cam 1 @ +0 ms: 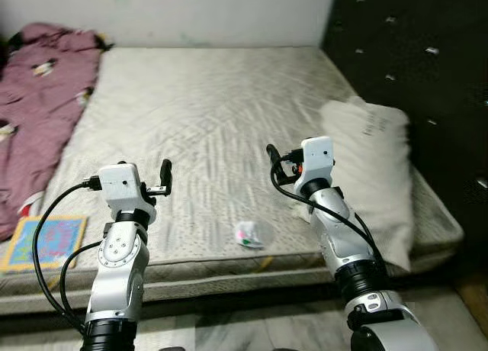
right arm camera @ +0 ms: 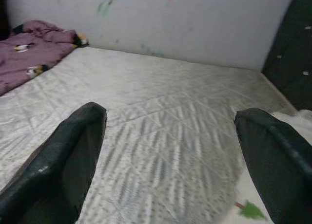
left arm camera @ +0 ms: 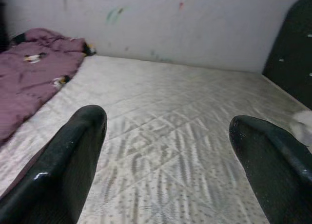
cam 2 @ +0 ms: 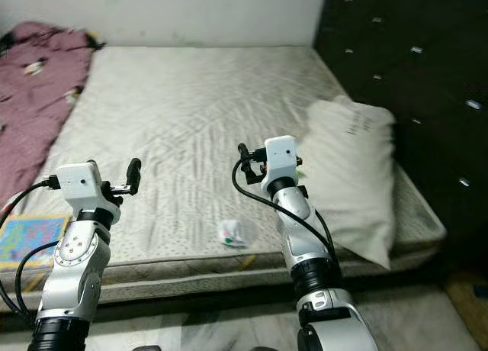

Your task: Clean up the room

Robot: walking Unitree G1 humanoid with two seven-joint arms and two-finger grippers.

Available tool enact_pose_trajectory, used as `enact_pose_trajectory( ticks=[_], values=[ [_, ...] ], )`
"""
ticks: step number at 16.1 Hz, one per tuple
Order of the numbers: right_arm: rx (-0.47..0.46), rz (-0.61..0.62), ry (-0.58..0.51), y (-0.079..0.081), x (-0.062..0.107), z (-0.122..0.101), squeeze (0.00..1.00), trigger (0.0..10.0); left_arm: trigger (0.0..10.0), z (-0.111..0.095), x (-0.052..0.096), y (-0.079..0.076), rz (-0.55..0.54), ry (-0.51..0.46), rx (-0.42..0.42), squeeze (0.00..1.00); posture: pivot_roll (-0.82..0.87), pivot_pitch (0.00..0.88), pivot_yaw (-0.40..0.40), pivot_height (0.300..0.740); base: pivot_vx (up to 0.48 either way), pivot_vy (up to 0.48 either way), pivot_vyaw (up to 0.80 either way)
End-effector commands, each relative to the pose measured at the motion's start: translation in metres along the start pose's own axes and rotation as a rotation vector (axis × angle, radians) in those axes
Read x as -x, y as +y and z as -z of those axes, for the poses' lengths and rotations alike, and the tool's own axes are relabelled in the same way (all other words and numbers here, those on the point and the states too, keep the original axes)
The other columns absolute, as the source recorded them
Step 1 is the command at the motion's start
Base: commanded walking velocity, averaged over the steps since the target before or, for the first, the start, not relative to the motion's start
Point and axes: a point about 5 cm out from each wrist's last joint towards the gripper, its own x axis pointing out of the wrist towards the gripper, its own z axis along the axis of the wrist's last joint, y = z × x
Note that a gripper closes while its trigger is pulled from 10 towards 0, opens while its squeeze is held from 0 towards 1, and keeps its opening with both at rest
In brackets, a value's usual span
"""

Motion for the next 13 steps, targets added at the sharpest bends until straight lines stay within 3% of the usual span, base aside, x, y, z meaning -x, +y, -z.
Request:
enact_pose_trajectory(
  ticks=[1,8,13],
  values=[
    [0.004,-0.008,-0.014,0.0002,-0.0031,-0.0044,0.00,10.0,10.0,-0.0013,-0.0005,-0.0003,0.011,-0.003,-0.004,0.00,0.07,0.000,-0.029,0.740,0.296,0.000,0.00],
    [0.007,-0.011,-0.013,0.0003,-0.0028,-0.0038,0.00,10.0,10.0,-0.0001,-0.0002,-0.0015,0.018,0.002,0.003,0.00,0.08,0.000,-0.030,0.740,0.297,0.000,0.00],
    [0.009,-0.013,-0.011,0.0004,-0.0023,-0.0028,0.00,10.0,10.0,0.0014,0.0001,-0.0040,0.035,0.009,0.005,0.00,0.08,0.000,-0.031,0.740,0.000,0.000,0.00]
  ],
)
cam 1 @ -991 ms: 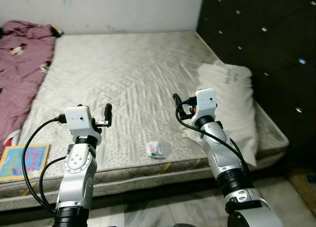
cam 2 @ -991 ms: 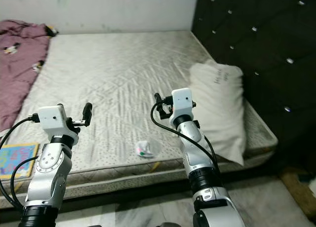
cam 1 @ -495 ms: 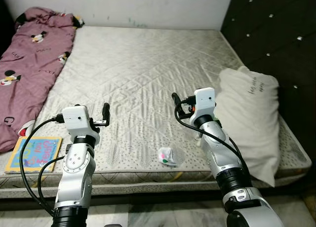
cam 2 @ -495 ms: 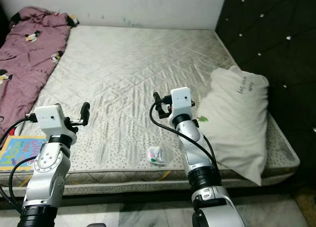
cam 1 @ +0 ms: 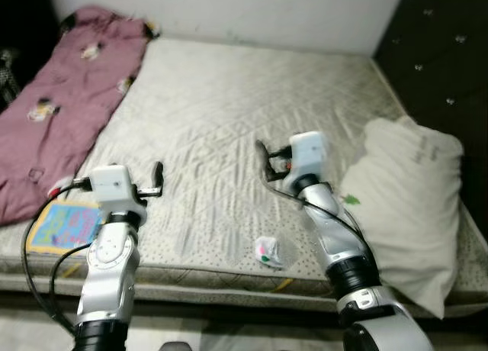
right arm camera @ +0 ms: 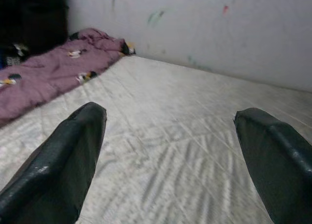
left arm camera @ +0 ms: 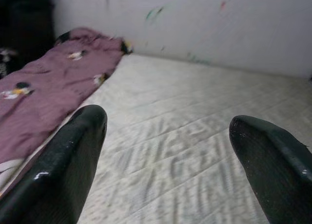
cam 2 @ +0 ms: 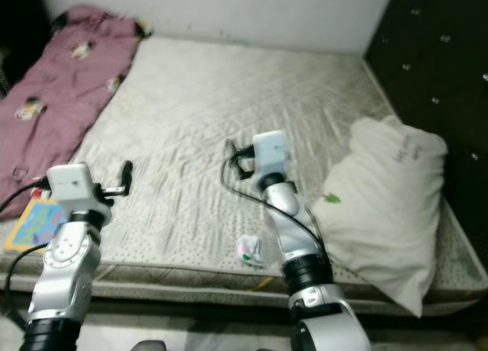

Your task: Clean up the room

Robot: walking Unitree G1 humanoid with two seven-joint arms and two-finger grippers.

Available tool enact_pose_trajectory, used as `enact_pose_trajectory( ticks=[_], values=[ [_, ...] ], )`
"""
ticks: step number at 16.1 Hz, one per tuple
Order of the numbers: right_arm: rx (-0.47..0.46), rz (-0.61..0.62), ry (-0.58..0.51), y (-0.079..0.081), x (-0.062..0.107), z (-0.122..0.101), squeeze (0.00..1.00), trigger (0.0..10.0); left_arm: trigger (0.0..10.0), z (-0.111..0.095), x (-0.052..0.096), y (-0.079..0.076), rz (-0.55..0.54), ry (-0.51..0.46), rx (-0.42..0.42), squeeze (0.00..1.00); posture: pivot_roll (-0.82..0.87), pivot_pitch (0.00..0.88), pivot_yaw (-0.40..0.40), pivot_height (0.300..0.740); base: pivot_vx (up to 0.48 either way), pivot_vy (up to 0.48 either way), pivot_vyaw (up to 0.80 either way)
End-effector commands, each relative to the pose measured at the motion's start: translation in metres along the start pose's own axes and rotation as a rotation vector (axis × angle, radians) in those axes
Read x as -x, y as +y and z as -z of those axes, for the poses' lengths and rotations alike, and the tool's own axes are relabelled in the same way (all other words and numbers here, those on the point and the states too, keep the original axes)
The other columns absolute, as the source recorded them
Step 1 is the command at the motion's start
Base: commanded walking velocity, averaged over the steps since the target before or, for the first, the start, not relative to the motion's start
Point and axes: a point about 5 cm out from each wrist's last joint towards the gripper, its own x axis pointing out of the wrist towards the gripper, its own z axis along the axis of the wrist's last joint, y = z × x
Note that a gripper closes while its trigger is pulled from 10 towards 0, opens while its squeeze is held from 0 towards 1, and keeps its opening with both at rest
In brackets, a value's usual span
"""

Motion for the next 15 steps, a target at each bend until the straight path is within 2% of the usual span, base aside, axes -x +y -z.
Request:
enact_pose_trajectory(
  ticks=[1,3,6,15],
  values=[
    [0.000,0.028,0.013,-0.0091,0.0021,0.0030,0.00,10.0,10.0,0.0021,0.0016,-0.0060,0.022,0.008,0.008,0.00,0.08,0.000,-0.031,0.740,0.000,0.000,0.00],
    [-0.002,0.028,0.020,-0.0092,0.0019,0.0040,0.00,10.0,10.0,0.0024,0.0021,-0.0059,0.020,0.010,0.009,0.00,0.08,0.000,-0.031,0.740,0.000,0.000,-0.22],
    [-0.002,0.029,0.021,-0.0089,0.0019,0.0046,0.00,10.0,10.0,0.0032,0.0023,-0.0055,0.020,0.015,0.006,0.00,0.08,0.000,-0.031,0.740,0.000,0.000,-0.67],
    [-0.003,0.027,0.014,-0.0092,0.0011,0.0040,0.00,10.0,10.0,0.0018,0.0017,-0.0075,0.030,0.003,0.008,0.00,0.08,0.000,-0.034,0.740,0.000,0.000,0.00]
  ],
)
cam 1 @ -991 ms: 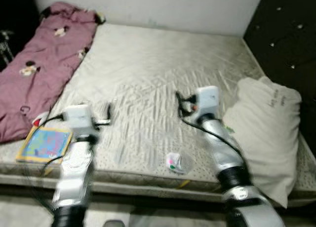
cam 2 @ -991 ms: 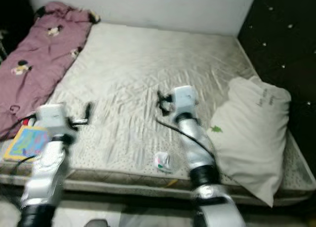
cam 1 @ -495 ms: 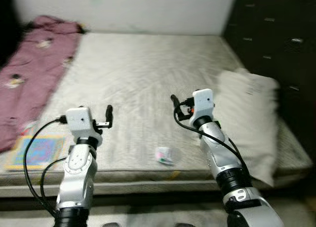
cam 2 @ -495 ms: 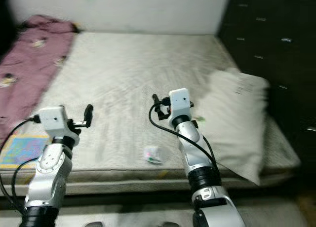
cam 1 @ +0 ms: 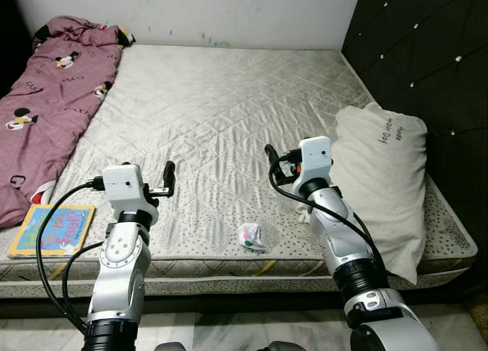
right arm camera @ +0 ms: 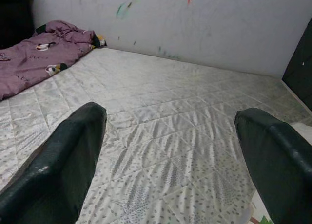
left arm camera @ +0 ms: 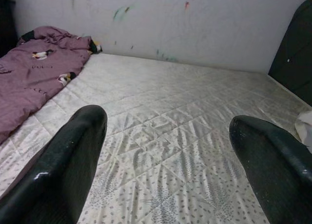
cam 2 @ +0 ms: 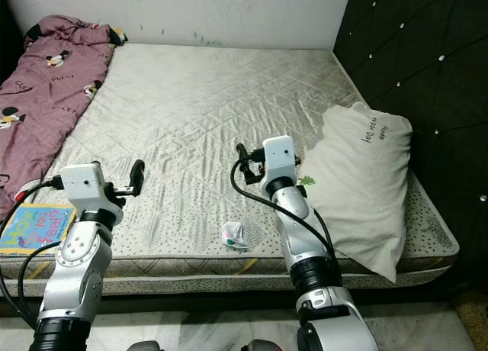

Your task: Clean up the room

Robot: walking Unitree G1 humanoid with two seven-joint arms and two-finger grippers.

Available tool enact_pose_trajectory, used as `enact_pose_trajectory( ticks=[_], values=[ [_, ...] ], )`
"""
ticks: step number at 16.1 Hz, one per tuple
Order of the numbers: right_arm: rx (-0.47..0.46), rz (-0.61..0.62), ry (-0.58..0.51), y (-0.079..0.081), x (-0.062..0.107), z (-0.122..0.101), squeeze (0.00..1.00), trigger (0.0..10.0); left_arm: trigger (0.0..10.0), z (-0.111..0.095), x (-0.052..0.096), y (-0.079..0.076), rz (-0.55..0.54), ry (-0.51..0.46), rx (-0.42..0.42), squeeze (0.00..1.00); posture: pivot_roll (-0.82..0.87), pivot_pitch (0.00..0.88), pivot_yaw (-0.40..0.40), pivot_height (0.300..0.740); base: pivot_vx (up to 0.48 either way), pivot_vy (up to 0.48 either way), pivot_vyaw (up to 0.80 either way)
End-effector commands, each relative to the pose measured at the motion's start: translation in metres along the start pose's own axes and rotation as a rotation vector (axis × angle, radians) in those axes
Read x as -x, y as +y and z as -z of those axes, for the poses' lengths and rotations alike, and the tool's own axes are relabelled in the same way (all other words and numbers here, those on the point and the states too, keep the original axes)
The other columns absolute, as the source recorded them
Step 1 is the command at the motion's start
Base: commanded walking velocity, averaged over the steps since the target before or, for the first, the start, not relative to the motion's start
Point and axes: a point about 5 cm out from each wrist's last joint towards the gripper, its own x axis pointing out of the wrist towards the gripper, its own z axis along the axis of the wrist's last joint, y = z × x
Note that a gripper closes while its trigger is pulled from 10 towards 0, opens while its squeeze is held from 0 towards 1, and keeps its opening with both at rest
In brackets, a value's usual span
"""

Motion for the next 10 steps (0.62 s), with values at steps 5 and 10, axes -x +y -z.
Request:
enact_pose_trajectory(
  ticks=[5,10],
  values=[
    [0.001,0.000,-0.004,-0.0010,-0.0035,-0.0033,0.00,10.0,10.0,-0.0025,-0.0011,0.0001,0.003,-0.007,0.003,0.00,0.08,0.000,-0.033,0.740,0.212,0.000,0.00],
    [-0.001,0.006,0.006,-0.0012,-0.0046,-0.0023,0.00,10.0,10.0,-0.0010,-0.0022,0.0022,-0.013,0.005,-0.002,0.00,0.08,0.000,-0.033,0.740,0.000,0.000,-0.64]
  ],
)
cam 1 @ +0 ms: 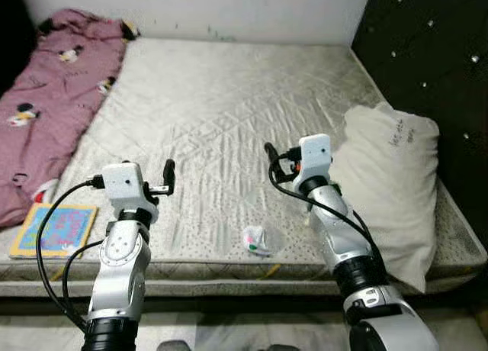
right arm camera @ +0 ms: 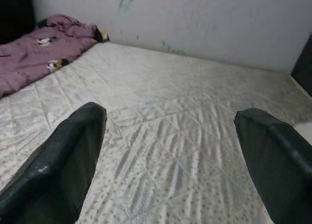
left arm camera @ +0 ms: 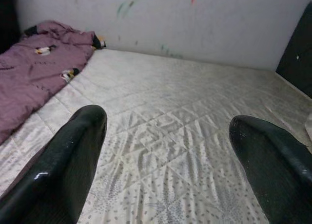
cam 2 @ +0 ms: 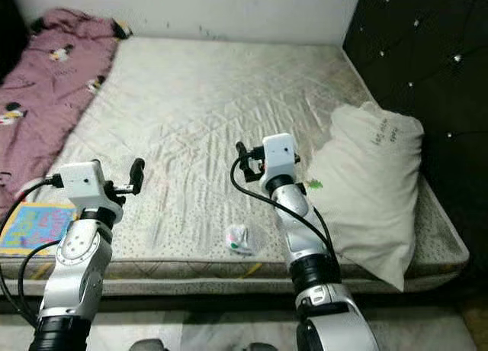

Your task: Clean up the room

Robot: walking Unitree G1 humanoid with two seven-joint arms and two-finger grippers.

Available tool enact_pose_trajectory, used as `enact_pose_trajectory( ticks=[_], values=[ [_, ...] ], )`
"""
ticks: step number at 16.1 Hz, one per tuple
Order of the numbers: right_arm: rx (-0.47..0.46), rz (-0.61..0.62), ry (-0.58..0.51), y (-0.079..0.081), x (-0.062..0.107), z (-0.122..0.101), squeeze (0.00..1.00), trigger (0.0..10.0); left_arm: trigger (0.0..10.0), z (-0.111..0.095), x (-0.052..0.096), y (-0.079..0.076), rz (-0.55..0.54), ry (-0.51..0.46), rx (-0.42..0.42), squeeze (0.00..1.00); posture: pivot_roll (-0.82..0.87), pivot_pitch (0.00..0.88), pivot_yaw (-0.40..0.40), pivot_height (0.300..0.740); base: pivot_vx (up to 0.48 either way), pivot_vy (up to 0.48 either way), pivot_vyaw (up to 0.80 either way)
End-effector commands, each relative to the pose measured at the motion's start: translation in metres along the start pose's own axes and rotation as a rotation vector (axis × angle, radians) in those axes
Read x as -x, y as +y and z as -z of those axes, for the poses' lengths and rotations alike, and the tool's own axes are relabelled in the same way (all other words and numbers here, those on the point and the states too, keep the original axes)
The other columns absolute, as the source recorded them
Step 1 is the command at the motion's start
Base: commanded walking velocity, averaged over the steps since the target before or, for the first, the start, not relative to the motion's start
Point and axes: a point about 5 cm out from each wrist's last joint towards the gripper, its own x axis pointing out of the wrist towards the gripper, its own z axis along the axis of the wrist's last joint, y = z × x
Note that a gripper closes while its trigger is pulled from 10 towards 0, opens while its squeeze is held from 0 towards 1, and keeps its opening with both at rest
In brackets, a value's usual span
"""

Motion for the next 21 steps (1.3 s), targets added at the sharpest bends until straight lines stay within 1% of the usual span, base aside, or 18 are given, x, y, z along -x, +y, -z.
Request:
enact_pose_trajectory(
  ticks=[1,4,9,14,21],
  values=[
    [0.001,0.007,0.001,-0.0019,-0.0019,-0.0017,0.00,10.0,10.0,0.0008,-0.0008,0.0014,-0.008,0.010,-0.003,0.00,0.08,0.000,-0.033,0.740,0.000,0.000,-0.80],
    [-0.004,0.009,-0.004,-0.0021,-0.0023,-0.0023,0.00,10.0,10.0,0.0002,-0.0013,0.0024,-0.024,0.003,-0.003,0.00,0.08,0.000,-0.032,0.740,0.000,0.000,-0.70],
    [-0.009,-0.009,-0.017,0.0003,0.0012,-0.0022,0.00,10.0,10.0,0.0007,0.0022,0.0018,-0.031,0.005,0.004,0.00,0.08,0.003,-0.031,0.740,0.000,0.000,0.00],
    [-0.012,-0.035,-0.009,0.0033,0.0025,-0.0007,0.00,10.0,10.0,0.0023,0.0051,0.0030,-0.046,0.022,0.031,0.00,0.08,0.035,-0.033,0.740,0.000,0.000,0.00],
    [-0.007,-0.048,-0.007,0.0043,0.0028,-0.0001,0.00,10.0,10.0,0.0031,0.0040,0.0029,-0.045,0.031,0.037,0.00,0.08,0.024,-0.033,0.740,0.000,0.000,0.00]
  ],
)
